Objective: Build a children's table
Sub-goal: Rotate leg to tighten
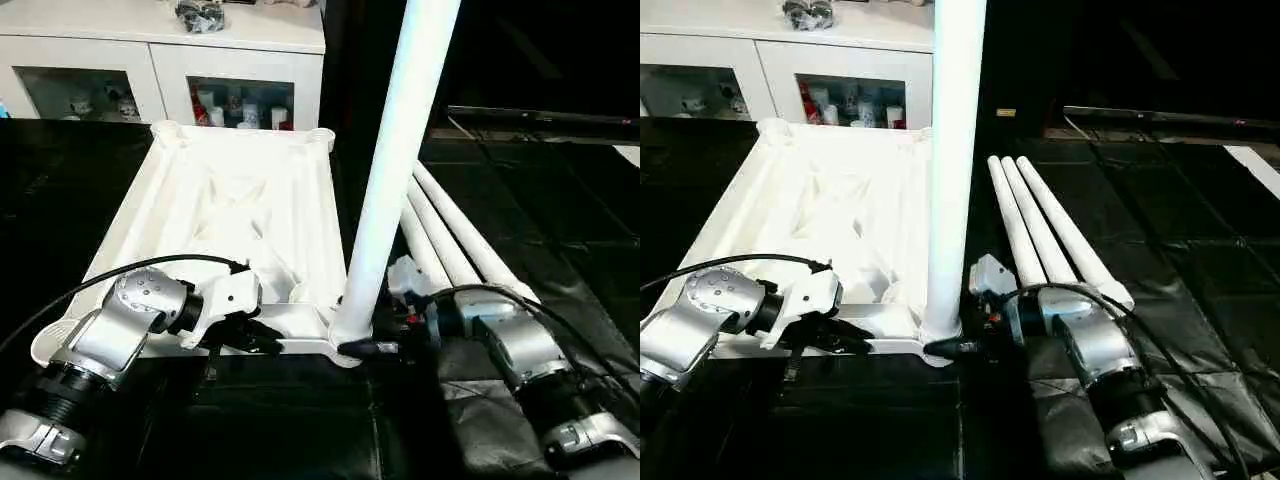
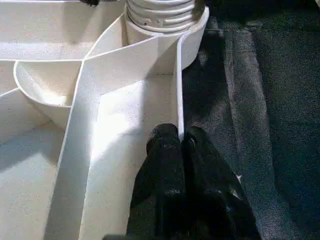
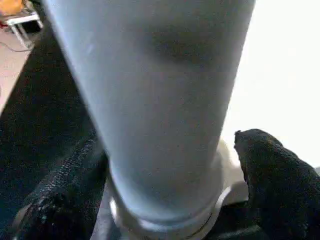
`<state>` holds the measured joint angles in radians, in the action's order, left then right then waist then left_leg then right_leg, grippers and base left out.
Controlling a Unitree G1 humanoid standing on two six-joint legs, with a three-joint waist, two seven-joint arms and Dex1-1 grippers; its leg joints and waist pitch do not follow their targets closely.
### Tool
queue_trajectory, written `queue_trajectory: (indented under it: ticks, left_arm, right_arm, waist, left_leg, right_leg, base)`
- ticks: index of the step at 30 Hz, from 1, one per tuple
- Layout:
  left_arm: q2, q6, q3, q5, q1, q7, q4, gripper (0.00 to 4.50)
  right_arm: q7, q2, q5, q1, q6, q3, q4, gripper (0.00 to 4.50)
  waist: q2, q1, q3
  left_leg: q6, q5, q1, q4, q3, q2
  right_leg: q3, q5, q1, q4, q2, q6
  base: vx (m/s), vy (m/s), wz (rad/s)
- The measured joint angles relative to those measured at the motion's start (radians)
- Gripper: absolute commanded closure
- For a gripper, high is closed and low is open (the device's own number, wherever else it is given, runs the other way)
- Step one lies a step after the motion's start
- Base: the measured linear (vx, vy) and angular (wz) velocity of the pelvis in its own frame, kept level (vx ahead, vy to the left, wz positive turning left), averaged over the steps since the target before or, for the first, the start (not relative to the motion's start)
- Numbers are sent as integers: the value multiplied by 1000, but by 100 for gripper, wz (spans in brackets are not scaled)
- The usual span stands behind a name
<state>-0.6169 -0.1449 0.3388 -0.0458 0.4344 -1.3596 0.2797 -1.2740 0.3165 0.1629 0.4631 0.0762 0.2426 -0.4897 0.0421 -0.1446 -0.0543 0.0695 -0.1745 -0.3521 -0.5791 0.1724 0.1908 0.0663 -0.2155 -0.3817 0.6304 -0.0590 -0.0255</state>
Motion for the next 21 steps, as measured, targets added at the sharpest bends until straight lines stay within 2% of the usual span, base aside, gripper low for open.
queue_trajectory:
  ticks: [3, 11, 21]
  left_arm:
    - [0, 0, 0, 0, 0, 0, 0, 450]
    - [0, 1, 0, 0, 0, 0, 0, 450]
    - [0, 1, 0, 0, 0, 0, 0, 450]
  right_arm:
    - [0, -9, 11, 0, 10, -1, 3, 56]
    - [-18, 2, 18, -20, 10, 2, 7, 137]
    - [-11, 7, 17, -23, -3, 7, 8, 137]
  waist:
    - [0, 0, 0]
    - [0, 0, 0]
    - [0, 0, 0]
  left_leg:
    - [0, 0, 0, 0, 0, 0]
    - [0, 0, 0, 0, 0, 0]
    - [0, 0, 0, 0, 0, 0]
  right_leg:
    - [0, 0, 0, 0, 0, 0]
    - [0, 0, 0, 0, 0, 0]
    - [0, 0, 0, 0, 0, 0]
  base:
    - [0, 0, 0]
    - [0, 0, 0]
    - [0, 0, 0]
